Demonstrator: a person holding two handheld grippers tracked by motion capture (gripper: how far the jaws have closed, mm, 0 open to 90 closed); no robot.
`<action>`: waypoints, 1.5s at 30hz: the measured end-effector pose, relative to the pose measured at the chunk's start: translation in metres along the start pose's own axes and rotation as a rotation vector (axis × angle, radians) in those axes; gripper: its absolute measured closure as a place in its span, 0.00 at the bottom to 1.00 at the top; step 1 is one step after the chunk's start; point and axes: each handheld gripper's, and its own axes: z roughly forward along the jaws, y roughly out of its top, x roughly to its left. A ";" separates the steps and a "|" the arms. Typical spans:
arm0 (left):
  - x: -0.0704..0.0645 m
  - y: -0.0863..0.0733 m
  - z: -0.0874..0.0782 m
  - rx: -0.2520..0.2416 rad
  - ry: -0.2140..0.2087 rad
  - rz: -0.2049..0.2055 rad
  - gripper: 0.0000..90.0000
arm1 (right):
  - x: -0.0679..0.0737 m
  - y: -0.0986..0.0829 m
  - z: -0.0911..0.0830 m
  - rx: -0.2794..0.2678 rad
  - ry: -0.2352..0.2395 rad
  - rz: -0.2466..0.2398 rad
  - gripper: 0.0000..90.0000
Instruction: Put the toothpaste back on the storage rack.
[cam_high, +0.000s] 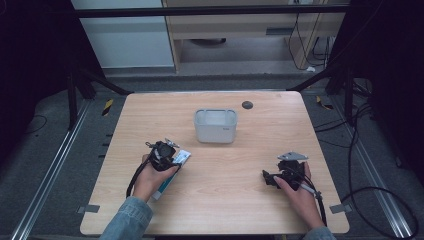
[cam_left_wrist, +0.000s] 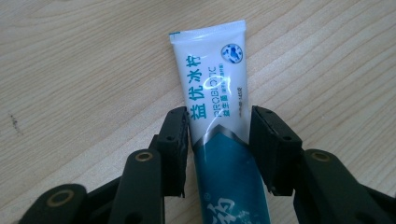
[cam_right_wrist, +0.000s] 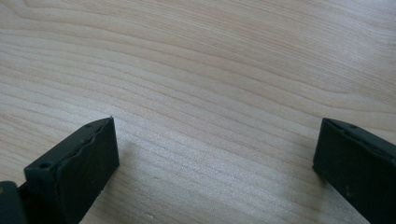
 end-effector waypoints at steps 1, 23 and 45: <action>0.000 0.000 0.001 0.002 0.003 0.002 0.63 | 0.000 0.000 0.000 0.000 0.000 0.000 0.00; -0.004 0.002 0.006 0.031 -0.014 0.028 0.61 | 0.000 0.000 0.000 0.000 0.000 0.000 0.00; -0.010 0.005 0.001 0.050 -0.029 0.099 0.84 | 0.000 0.000 0.000 0.000 0.000 0.000 0.00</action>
